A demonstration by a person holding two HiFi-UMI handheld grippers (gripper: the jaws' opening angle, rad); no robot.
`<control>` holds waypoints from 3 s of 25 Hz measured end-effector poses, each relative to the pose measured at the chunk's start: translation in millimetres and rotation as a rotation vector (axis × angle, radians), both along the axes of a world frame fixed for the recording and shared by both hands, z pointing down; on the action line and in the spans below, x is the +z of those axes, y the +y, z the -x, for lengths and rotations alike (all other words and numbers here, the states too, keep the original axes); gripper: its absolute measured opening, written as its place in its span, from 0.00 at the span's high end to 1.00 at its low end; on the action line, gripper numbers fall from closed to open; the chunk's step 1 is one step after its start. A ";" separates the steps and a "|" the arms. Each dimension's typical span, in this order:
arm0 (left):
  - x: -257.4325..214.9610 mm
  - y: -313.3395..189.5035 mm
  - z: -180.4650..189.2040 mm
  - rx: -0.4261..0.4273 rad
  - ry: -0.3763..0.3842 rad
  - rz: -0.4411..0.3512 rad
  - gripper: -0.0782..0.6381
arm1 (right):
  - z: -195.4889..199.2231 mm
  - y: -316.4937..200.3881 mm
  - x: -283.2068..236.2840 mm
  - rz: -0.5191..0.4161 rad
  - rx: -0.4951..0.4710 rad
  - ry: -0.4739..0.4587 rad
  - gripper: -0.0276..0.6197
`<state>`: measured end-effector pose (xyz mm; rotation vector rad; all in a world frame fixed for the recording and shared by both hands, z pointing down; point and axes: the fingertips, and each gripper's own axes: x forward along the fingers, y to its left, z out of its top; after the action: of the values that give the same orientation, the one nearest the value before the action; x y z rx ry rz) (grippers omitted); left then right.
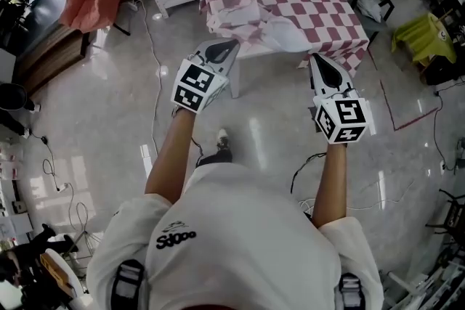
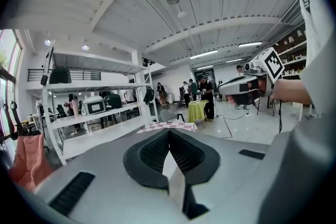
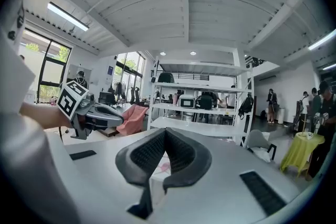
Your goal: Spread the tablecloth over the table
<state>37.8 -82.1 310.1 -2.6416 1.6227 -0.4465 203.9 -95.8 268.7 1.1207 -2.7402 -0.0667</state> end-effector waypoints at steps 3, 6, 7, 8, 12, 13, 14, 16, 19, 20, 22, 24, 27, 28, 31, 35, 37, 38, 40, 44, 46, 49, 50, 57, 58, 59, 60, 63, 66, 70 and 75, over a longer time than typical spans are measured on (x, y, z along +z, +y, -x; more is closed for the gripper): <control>-0.1 -23.9 17.6 0.012 0.011 0.004 0.85 | 18.9 -22.6 0.3 0.012 0.004 0.000 0.92; 1.4 -45.8 32.4 0.028 0.010 0.012 0.85 | 35.9 -44.1 -0.3 0.020 0.011 0.018 0.92; 3.0 -52.6 37.3 0.034 0.005 0.016 0.85 | 41.6 -51.3 0.4 0.021 0.016 0.026 0.92; 4.4 -59.0 42.5 0.039 0.002 0.019 0.85 | 47.8 -58.3 1.8 0.024 0.019 0.032 0.92; 8.4 -85.8 65.9 0.052 0.007 0.028 0.85 | 72.0 -84.1 8.6 0.042 0.036 0.036 0.92; 10.2 -92.7 70.9 0.057 0.007 0.031 0.85 | 76.2 -91.0 9.7 0.043 0.047 0.035 0.92; 12.5 -99.4 75.5 0.064 0.006 0.035 0.85 | 80.1 -98.2 10.8 0.043 0.059 0.035 0.92; 17.0 -112.9 84.8 0.077 0.008 0.042 0.85 | 89.1 -112.8 14.0 0.046 0.076 0.043 0.92; 24.1 -132.8 99.4 0.091 0.017 0.052 0.85 | 107.8 -129.1 19.4 0.054 0.074 0.076 0.92; 26.9 -138.7 103.8 0.095 0.020 0.061 0.85 | 113.4 -133.2 19.6 0.052 0.074 0.084 0.92; 32.2 -150.0 111.7 0.099 0.025 0.081 0.85 | 122.2 -141.5 19.2 0.044 0.084 0.095 0.92; 37.2 -160.5 118.9 0.099 0.031 0.095 0.85 | 127.4 -150.0 22.5 0.046 0.100 0.101 0.92; 45.5 -170.3 121.6 0.106 0.041 0.111 0.85 | 126.1 -159.2 33.9 0.076 0.123 0.101 0.92; 48.8 -173.1 121.0 0.109 0.045 0.116 0.85 | 124.9 -162.4 37.3 0.083 0.130 0.103 0.92; 60.8 -182.7 121.6 0.112 0.045 0.139 0.85 | 127.1 -174.3 46.2 0.093 0.138 0.122 0.92; 77.7 -197.9 124.3 0.110 0.035 0.174 0.85 | 132.1 -197.4 62.6 0.136 0.120 0.142 0.89; 85.8 -207.0 125.7 0.110 0.046 0.195 0.85 | 133.9 -211.8 72.8 0.158 0.106 0.156 0.86; 89.7 -212.7 127.3 0.108 0.060 0.206 0.85 | 135.7 -219.6 78.2 0.166 0.096 0.168 0.86; 97.1 -226.8 130.5 0.100 0.086 0.229 0.85 | 140.2 -235.7 90.8 0.185 0.066 0.200 0.83; 111.6 -260.9 125.0 0.105 0.080 0.275 0.70 | 143.1 -276.2 117.9 0.245 0.005 0.236 0.75; 119.5 -279.8 120.3 0.107 0.103 0.303 0.70 | 142.9 -299.9 130.6 0.274 -0.011 0.244 0.74; 136.6 -309.6 114.1 0.103 0.107 0.346 0.70 | 144.6 -334.7 152.2 0.317 -0.041 0.267 0.73; 143.2 -320.5 112.8 0.100 0.102 0.360 0.69 | 145.9 -346.4 160.3 0.330 -0.053 0.274 0.73; 208.9 -375.4 99.4 0.070 0.053 0.522 0.64 | 145.5 -401.5 231.1 0.450 -0.142 0.341 0.72; 219.5 -380.5 97.1 0.071 0.037 0.548 0.61 | 145.8 -406.7 242.3 0.470 -0.157 0.350 0.72; 229.1 -385.5 94.8 0.073 0.023 0.567 0.59 | 146.4 -410.9 253.7 0.491 -0.174 0.357 0.71; 237.6 -390.3 92.4 0.076 0.011 0.582 0.57 | 147.3 -414.0 265.5 0.516 -0.193 0.362 0.70; 256.7 -403.6 87.5 0.083 -0.014 0.610 0.54 | 149.9 -417.4 302.4 0.608 -0.250 0.379 0.63; 271.2 -415.4 85.7 0.094 -0.043 0.618 0.53 | 150.7 -416.4 335.9 0.666 -0.302 0.426 0.60; 292.0 -421.5 83.3 0.113 -0.103 0.656 0.52 | 153.9 -414.9 367.9 0.669 -0.383 0.500 0.60; 309.1 -430.5 89.4 0.076 -0.085 0.694 0.54 | 161.6 -421.8 387.1 0.700 -0.435 0.481 0.60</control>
<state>-51.7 -512.6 619.2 -3.0523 1.5380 -1.3042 42.3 -517.6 655.8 0.2670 -2.2212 0.4635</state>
